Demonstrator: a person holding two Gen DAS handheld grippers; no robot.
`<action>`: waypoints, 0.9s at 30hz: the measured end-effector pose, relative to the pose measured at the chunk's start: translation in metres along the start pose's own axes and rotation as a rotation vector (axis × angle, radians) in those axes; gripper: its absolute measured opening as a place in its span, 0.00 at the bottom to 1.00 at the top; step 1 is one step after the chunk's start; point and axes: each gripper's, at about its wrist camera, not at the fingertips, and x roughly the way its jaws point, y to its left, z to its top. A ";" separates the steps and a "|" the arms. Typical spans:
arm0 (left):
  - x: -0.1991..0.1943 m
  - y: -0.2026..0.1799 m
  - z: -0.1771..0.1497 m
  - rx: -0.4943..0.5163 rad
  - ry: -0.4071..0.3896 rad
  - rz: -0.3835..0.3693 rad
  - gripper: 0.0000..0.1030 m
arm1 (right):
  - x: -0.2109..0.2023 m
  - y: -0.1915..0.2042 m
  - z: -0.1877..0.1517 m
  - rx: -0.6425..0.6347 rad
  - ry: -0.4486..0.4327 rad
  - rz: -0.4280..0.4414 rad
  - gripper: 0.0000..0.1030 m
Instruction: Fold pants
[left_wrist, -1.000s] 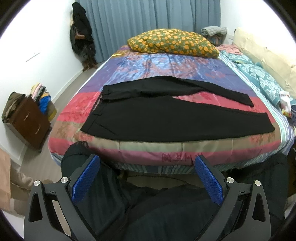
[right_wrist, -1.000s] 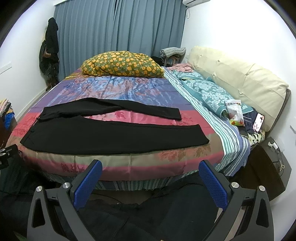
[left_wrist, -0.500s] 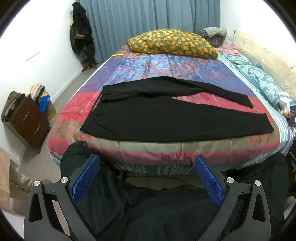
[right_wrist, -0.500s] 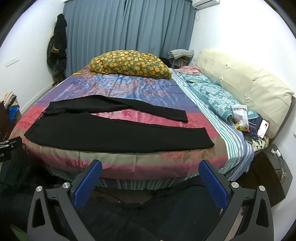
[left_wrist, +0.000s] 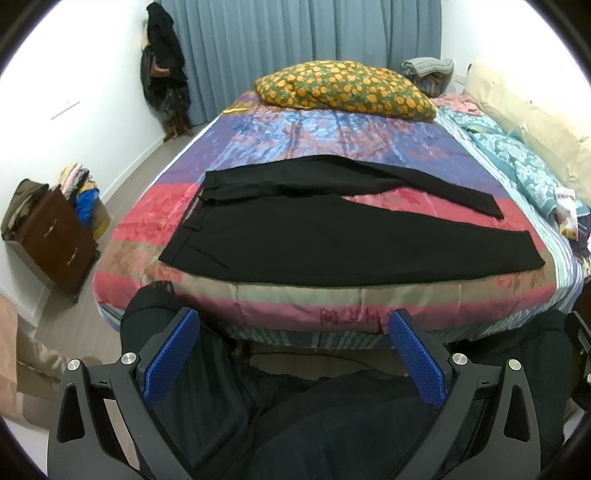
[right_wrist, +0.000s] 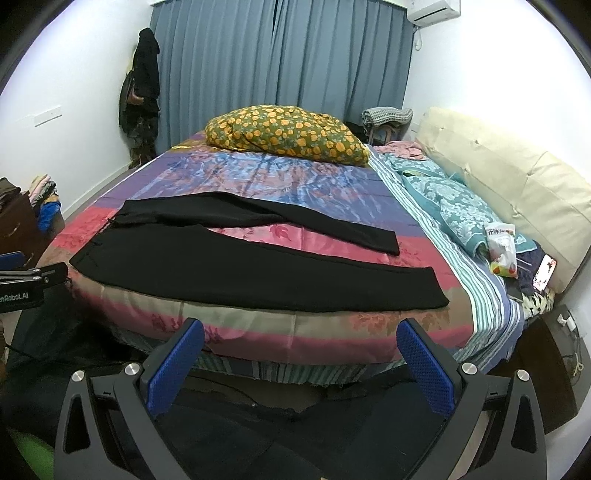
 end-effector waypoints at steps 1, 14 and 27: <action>-0.001 0.000 0.000 0.003 -0.004 -0.001 0.99 | -0.001 0.000 0.000 0.001 -0.003 0.002 1.00; -0.002 -0.001 0.000 0.018 -0.013 -0.016 0.99 | -0.007 0.001 0.000 0.002 -0.035 0.044 1.00; -0.013 0.005 0.012 0.005 -0.095 -0.005 0.99 | -0.013 -0.001 -0.001 0.003 -0.064 0.064 1.00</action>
